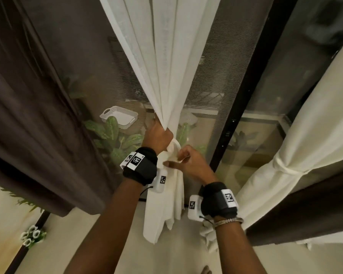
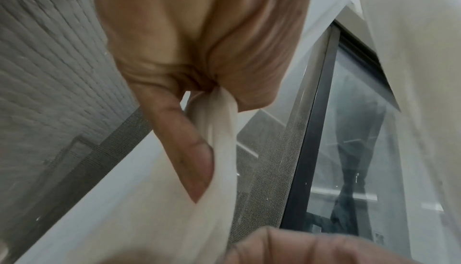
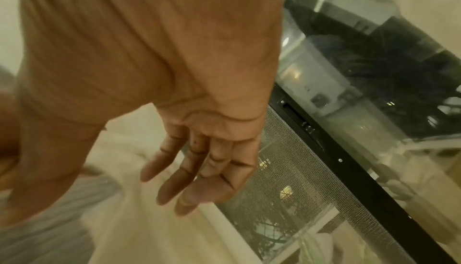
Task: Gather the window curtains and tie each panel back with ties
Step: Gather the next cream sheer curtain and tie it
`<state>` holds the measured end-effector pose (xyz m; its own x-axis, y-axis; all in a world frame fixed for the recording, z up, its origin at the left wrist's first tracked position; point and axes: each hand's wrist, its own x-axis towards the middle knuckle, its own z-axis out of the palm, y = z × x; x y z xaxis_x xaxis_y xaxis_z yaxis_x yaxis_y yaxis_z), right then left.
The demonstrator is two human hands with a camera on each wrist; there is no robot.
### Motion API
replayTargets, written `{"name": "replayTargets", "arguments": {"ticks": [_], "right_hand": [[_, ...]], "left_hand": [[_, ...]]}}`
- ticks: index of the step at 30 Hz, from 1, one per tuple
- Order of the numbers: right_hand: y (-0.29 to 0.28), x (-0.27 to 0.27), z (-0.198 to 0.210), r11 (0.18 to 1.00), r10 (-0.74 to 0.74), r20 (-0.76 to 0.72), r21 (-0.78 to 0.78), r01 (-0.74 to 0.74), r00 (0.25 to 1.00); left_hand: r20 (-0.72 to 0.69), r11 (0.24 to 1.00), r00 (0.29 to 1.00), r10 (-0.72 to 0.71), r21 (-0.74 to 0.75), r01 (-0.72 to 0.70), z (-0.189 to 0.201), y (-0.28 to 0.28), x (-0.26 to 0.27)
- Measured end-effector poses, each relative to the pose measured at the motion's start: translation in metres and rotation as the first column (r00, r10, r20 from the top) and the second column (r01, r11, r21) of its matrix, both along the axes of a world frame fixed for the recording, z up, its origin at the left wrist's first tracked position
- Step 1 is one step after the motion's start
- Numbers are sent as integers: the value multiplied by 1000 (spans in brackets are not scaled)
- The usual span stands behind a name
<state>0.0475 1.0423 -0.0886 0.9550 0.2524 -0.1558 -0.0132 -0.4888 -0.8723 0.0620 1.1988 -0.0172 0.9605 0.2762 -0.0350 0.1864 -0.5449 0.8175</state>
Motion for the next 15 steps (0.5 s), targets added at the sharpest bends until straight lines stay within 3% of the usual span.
{"name": "replayTargets", "arguments": {"ticks": [3,7,10,13,15], "right_hand": [[18,-5,-25,994,63,-25,-89,-65,998],[23,-8,-44,996,-47,37,-74,49,998],[4,-1,-32,998,-5,46,-69,8,999],[-25,9,-12,992,105,10,-67,-104,994],[-44,12,4,974,187,-9,-128,-186,982]], "left_hand": [[-2,999,1000,22,-33,-22,-15,1,6],[-1,999,999,36,-12,-36,1,-10,-2],[-29,999,999,34,20,-33,-14,-3,0],[-142,1000,990,-12,-3,12,-55,12,4],[-200,999,979,-32,-8,31,-62,14,-5]]}}
